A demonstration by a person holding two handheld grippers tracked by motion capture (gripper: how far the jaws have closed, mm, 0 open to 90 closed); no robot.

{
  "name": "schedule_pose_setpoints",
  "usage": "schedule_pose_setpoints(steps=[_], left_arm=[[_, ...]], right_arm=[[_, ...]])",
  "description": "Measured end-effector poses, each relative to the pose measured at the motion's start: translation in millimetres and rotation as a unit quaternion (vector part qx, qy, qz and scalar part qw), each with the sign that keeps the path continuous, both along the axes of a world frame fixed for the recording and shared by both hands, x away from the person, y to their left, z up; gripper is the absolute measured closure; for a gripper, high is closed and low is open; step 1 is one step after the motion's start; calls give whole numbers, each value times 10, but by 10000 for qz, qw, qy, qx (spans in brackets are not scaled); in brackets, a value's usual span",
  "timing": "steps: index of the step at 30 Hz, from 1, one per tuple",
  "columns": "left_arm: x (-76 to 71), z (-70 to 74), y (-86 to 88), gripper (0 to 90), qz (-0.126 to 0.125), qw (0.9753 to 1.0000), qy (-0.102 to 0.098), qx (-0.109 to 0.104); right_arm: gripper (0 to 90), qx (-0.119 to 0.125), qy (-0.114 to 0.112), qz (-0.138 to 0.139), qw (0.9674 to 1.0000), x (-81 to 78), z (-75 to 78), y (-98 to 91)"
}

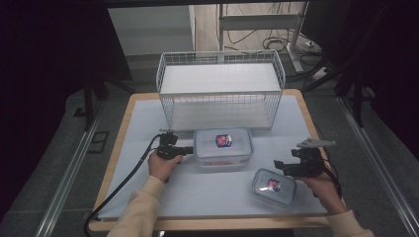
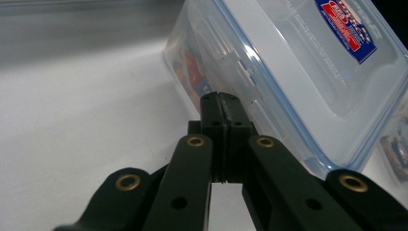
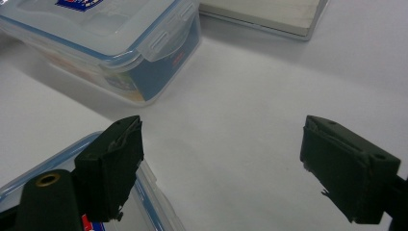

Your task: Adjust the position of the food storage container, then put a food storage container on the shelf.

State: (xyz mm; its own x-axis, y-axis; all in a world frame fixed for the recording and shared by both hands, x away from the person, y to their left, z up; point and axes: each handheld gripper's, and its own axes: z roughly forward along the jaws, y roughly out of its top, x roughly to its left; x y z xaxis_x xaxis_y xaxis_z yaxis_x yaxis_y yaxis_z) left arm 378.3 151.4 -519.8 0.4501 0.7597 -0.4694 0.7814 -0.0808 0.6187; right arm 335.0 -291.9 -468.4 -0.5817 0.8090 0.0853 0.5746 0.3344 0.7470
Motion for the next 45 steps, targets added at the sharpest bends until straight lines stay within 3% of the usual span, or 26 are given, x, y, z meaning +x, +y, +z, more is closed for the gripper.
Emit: schedule_pose_setpoints(steps=[5, 7, 10, 14, 18, 24, 29, 31, 34, 36, 40, 45], left_arm=[[-17, 27, 9, 900, 9, 10000, -43, 32], [-71, 81, 43, 900, 45, 9998, -147, -108], [-167, 192, 67, 900, -24, 9994, -322, -106], [-325, 309, 85, 900, -93, 9985, -533, 67], [-444, 374, 151, 900, -64, 9981, -604, 84], [-554, 453, 277, 898, 159, 9966, -762, 262], [-630, 515, 341, 862, 163, 9961, -845, 205], [-670, 529, 361, 784, 235, 9962, -807, 249], [-704, 532, 371, 488, 417, 9957, -691, 464], [-691, 521, 390, 327, 456, 9969, -541, 354], [-660, 507, 373, 176, 494, 9975, -437, 242], [-638, 494, 334, 147, 359, 9985, -410, 83]], right_arm=[[146, -2, -6, -10, 10000, -4, 4, 4], [145, 29, -27, 19, 10000, -10, 10, 0], [145, 59, -77, 50, 9999, -30, 35, -9], [145, 121, -113, 63, 9998, -36, 57, -23], [145, 122, -83, 67, 9999, -32, 47, -22], [145, 139, -68, 61, 9999, -16, 39, -35], [145, 139, -57, 78, 9999, -14, 39, -30], [143, 154, -65, 93, 9998, -7, 42, -20], [143, 264, -54, 167, 9995, -2, 57, 4], [142, 354, -35, 227, 9991, -8, 66, 6], [139, 667, 46, 282, 9974, -8, 70, -9], [139, 873, 98, 287, 9957, 2, 72, -22]])
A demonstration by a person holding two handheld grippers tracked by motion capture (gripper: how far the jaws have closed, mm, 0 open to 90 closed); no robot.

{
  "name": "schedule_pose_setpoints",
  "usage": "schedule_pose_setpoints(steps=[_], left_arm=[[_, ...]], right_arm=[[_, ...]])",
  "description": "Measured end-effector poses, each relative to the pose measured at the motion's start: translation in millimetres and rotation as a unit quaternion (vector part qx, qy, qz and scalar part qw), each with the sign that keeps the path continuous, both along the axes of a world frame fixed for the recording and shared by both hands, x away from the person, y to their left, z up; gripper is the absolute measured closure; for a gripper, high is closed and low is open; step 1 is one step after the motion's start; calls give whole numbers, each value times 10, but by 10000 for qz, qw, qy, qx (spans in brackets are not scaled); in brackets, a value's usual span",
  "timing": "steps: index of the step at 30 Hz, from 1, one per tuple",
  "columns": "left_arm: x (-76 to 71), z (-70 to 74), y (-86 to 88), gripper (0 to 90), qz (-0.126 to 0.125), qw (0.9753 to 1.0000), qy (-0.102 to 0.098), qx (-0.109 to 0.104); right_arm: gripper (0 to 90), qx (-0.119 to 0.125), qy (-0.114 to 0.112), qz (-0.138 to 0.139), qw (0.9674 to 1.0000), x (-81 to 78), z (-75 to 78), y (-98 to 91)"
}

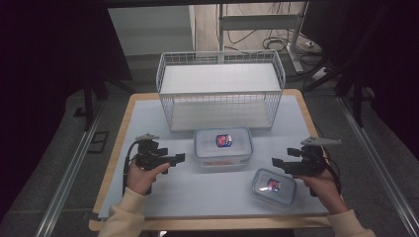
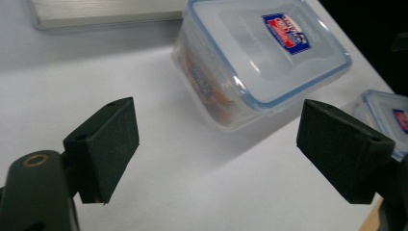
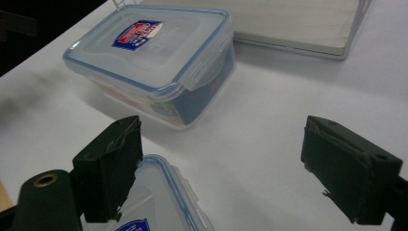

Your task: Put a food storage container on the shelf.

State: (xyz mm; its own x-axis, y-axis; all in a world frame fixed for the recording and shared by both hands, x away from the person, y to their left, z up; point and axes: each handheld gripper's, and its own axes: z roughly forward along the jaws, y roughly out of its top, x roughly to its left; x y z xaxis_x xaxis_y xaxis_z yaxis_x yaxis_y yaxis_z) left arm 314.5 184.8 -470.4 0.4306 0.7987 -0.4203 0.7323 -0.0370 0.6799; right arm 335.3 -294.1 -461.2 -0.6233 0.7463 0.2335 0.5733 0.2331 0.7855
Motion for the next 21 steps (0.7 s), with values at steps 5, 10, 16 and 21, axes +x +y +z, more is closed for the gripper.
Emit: schedule_pose_setpoints(steps=[5, 10, 16, 21], left_arm=[[44, -26, -16, 148, -7, 10000, 75, -29], [169, -23, -121, 165, -19, 9999, 104, -100], [355, -106, -277, 159, -154, 9989, 342, -274], [492, -115, -365, 140, -224, 9978, 450, -438]], right_arm=[[120, 79, 132, 147, 9998, 30, -17, 29], [103, 156, 240, 128, 9995, 110, -23, 53], [97, 235, 433, 249, 9985, 289, 17, 195], [94, 321, 663, 250, 9970, 473, 4, 340]])
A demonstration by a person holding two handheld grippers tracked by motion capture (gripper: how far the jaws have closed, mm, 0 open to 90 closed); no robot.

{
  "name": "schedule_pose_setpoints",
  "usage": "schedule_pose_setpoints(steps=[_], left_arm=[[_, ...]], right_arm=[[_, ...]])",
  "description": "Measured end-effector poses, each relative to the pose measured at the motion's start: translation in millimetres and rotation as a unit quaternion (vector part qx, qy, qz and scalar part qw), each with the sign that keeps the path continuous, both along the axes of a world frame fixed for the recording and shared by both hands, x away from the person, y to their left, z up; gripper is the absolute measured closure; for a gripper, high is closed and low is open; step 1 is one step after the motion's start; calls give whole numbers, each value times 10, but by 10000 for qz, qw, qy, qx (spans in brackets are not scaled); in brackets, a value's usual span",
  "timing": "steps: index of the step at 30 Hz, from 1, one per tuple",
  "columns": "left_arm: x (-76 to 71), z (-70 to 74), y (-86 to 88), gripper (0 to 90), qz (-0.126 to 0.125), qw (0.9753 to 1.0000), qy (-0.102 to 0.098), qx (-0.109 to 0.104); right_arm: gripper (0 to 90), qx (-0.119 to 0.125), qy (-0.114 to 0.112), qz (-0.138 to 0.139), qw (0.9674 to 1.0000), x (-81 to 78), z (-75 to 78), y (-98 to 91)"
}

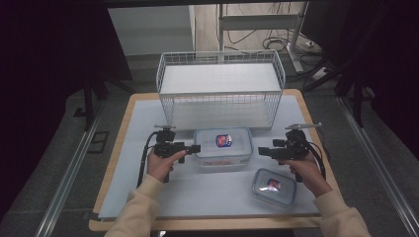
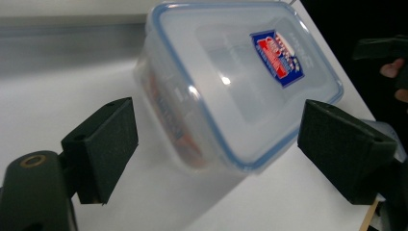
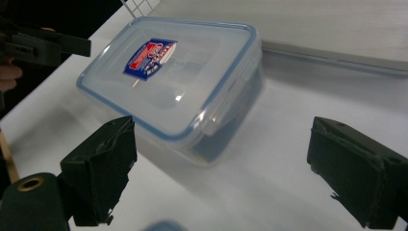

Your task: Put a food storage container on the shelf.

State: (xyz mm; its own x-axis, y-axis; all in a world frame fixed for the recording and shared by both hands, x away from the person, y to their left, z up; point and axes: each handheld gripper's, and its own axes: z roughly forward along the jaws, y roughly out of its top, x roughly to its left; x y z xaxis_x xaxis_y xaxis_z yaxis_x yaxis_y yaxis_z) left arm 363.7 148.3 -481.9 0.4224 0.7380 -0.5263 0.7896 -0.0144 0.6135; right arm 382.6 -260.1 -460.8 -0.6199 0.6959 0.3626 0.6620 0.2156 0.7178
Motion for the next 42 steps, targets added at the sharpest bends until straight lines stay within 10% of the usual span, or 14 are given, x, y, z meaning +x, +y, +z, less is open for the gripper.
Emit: schedule_pose_setpoints(steps=[21, 31, 42], left_arm=[[241, -265, -128, 184, -329, 9978, 382, -423], [258, -337, -113, 238, -343, 9961, 560, -587], [191, -296, -78, 325, -276, 9961, 512, -660]], right_arm=[[104, -95, 954, 428, 9945, 530, -246, 525], [155, 89, 1443, 585, 9878, 600, -337, 535], [302, 397, 1473, 575, 9866, 577, -320, 408]])
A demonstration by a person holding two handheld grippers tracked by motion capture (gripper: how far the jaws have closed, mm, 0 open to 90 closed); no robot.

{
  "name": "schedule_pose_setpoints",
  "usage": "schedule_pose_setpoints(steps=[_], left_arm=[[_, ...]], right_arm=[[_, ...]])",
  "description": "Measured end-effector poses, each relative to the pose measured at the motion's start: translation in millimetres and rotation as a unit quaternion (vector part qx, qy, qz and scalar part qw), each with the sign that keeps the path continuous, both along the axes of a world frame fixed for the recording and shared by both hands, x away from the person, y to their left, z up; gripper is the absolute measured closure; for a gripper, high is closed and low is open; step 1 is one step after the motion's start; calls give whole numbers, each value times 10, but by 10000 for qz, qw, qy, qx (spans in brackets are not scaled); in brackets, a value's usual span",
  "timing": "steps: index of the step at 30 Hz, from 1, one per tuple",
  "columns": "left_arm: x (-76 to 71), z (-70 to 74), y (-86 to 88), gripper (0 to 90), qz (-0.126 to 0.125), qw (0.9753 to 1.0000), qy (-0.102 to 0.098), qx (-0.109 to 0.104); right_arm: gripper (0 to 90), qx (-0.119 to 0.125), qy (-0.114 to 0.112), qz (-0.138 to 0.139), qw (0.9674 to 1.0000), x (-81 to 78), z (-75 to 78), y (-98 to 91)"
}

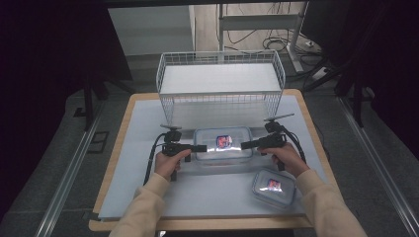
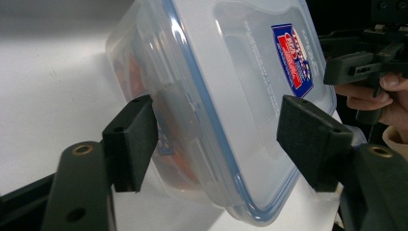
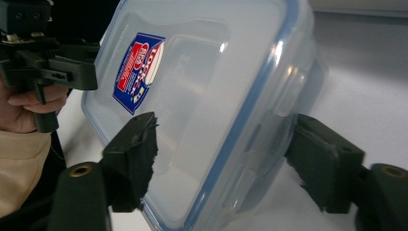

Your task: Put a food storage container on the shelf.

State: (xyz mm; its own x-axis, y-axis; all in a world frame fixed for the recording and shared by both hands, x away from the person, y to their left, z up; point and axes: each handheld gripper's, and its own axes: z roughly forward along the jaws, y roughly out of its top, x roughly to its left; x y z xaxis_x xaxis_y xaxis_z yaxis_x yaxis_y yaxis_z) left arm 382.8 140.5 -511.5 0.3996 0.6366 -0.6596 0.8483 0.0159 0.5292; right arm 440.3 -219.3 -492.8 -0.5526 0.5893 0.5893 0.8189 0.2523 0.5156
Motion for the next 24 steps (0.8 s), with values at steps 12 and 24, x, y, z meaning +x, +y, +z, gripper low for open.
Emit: schedule_pose_setpoints(steps=[12, 24], left_arm=[[-142, 42, 54, 428, -69, 9997, -247, -45], [-204, 41, 88, 465, -205, 9988, -435, -75]], right_arm=[[411, 165, -225, 78, 9996, -131, 54, -99], [464, 301, -347, 134, 9989, -200, 49, -159]])
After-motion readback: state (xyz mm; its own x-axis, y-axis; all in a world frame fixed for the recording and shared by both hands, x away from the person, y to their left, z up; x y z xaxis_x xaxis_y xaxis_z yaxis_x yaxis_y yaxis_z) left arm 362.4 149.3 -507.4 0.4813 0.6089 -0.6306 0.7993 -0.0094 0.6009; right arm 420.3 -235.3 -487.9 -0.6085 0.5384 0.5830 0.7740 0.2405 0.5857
